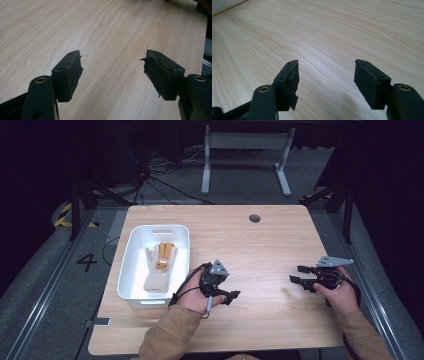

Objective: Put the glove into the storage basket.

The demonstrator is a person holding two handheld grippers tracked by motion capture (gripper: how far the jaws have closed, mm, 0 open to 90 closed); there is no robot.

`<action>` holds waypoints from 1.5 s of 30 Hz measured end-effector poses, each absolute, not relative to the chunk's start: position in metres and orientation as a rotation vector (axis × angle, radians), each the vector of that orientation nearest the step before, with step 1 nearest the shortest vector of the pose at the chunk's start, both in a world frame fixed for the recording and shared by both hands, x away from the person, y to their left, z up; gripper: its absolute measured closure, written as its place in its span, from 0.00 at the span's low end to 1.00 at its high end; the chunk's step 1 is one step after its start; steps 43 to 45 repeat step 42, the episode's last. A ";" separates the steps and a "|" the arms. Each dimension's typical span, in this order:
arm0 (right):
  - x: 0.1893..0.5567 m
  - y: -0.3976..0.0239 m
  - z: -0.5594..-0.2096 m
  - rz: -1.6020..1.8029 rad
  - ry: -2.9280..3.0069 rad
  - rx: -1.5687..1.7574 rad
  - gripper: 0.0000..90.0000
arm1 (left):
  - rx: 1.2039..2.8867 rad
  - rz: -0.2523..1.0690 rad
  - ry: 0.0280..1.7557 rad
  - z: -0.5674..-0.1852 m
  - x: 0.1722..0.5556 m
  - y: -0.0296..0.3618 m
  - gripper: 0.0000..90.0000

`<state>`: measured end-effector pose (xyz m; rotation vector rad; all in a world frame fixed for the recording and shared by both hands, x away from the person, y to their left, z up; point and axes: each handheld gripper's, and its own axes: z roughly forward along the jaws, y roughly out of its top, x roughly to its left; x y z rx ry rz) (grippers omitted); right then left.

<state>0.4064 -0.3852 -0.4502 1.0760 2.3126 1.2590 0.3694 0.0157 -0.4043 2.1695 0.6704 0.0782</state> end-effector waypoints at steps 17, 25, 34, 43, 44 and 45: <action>0.408 -0.385 -0.455 1.270 2.330 1.067 0.41 | 2.273 0.018 0.648 -0.462 0.373 0.007 0.33; 0.408 -0.383 -0.458 1.264 2.348 1.066 0.41 | 2.253 0.031 0.634 -0.465 0.374 0.008 0.32; 0.409 -0.382 -0.460 1.258 2.355 1.065 0.41 | 2.239 0.040 0.627 -0.461 0.372 0.008 0.32; 0.411 -0.380 -0.460 1.263 2.359 1.060 0.41 | 2.222 0.052 0.619 -0.456 0.370 0.010 0.31; 0.411 -0.380 -0.460 1.263 2.359 1.060 0.41 | 2.222 0.052 0.619 -0.456 0.370 0.010 0.31; 0.411 -0.380 -0.460 1.263 2.359 1.060 0.41 | 2.222 0.052 0.619 -0.456 0.370 0.010 0.31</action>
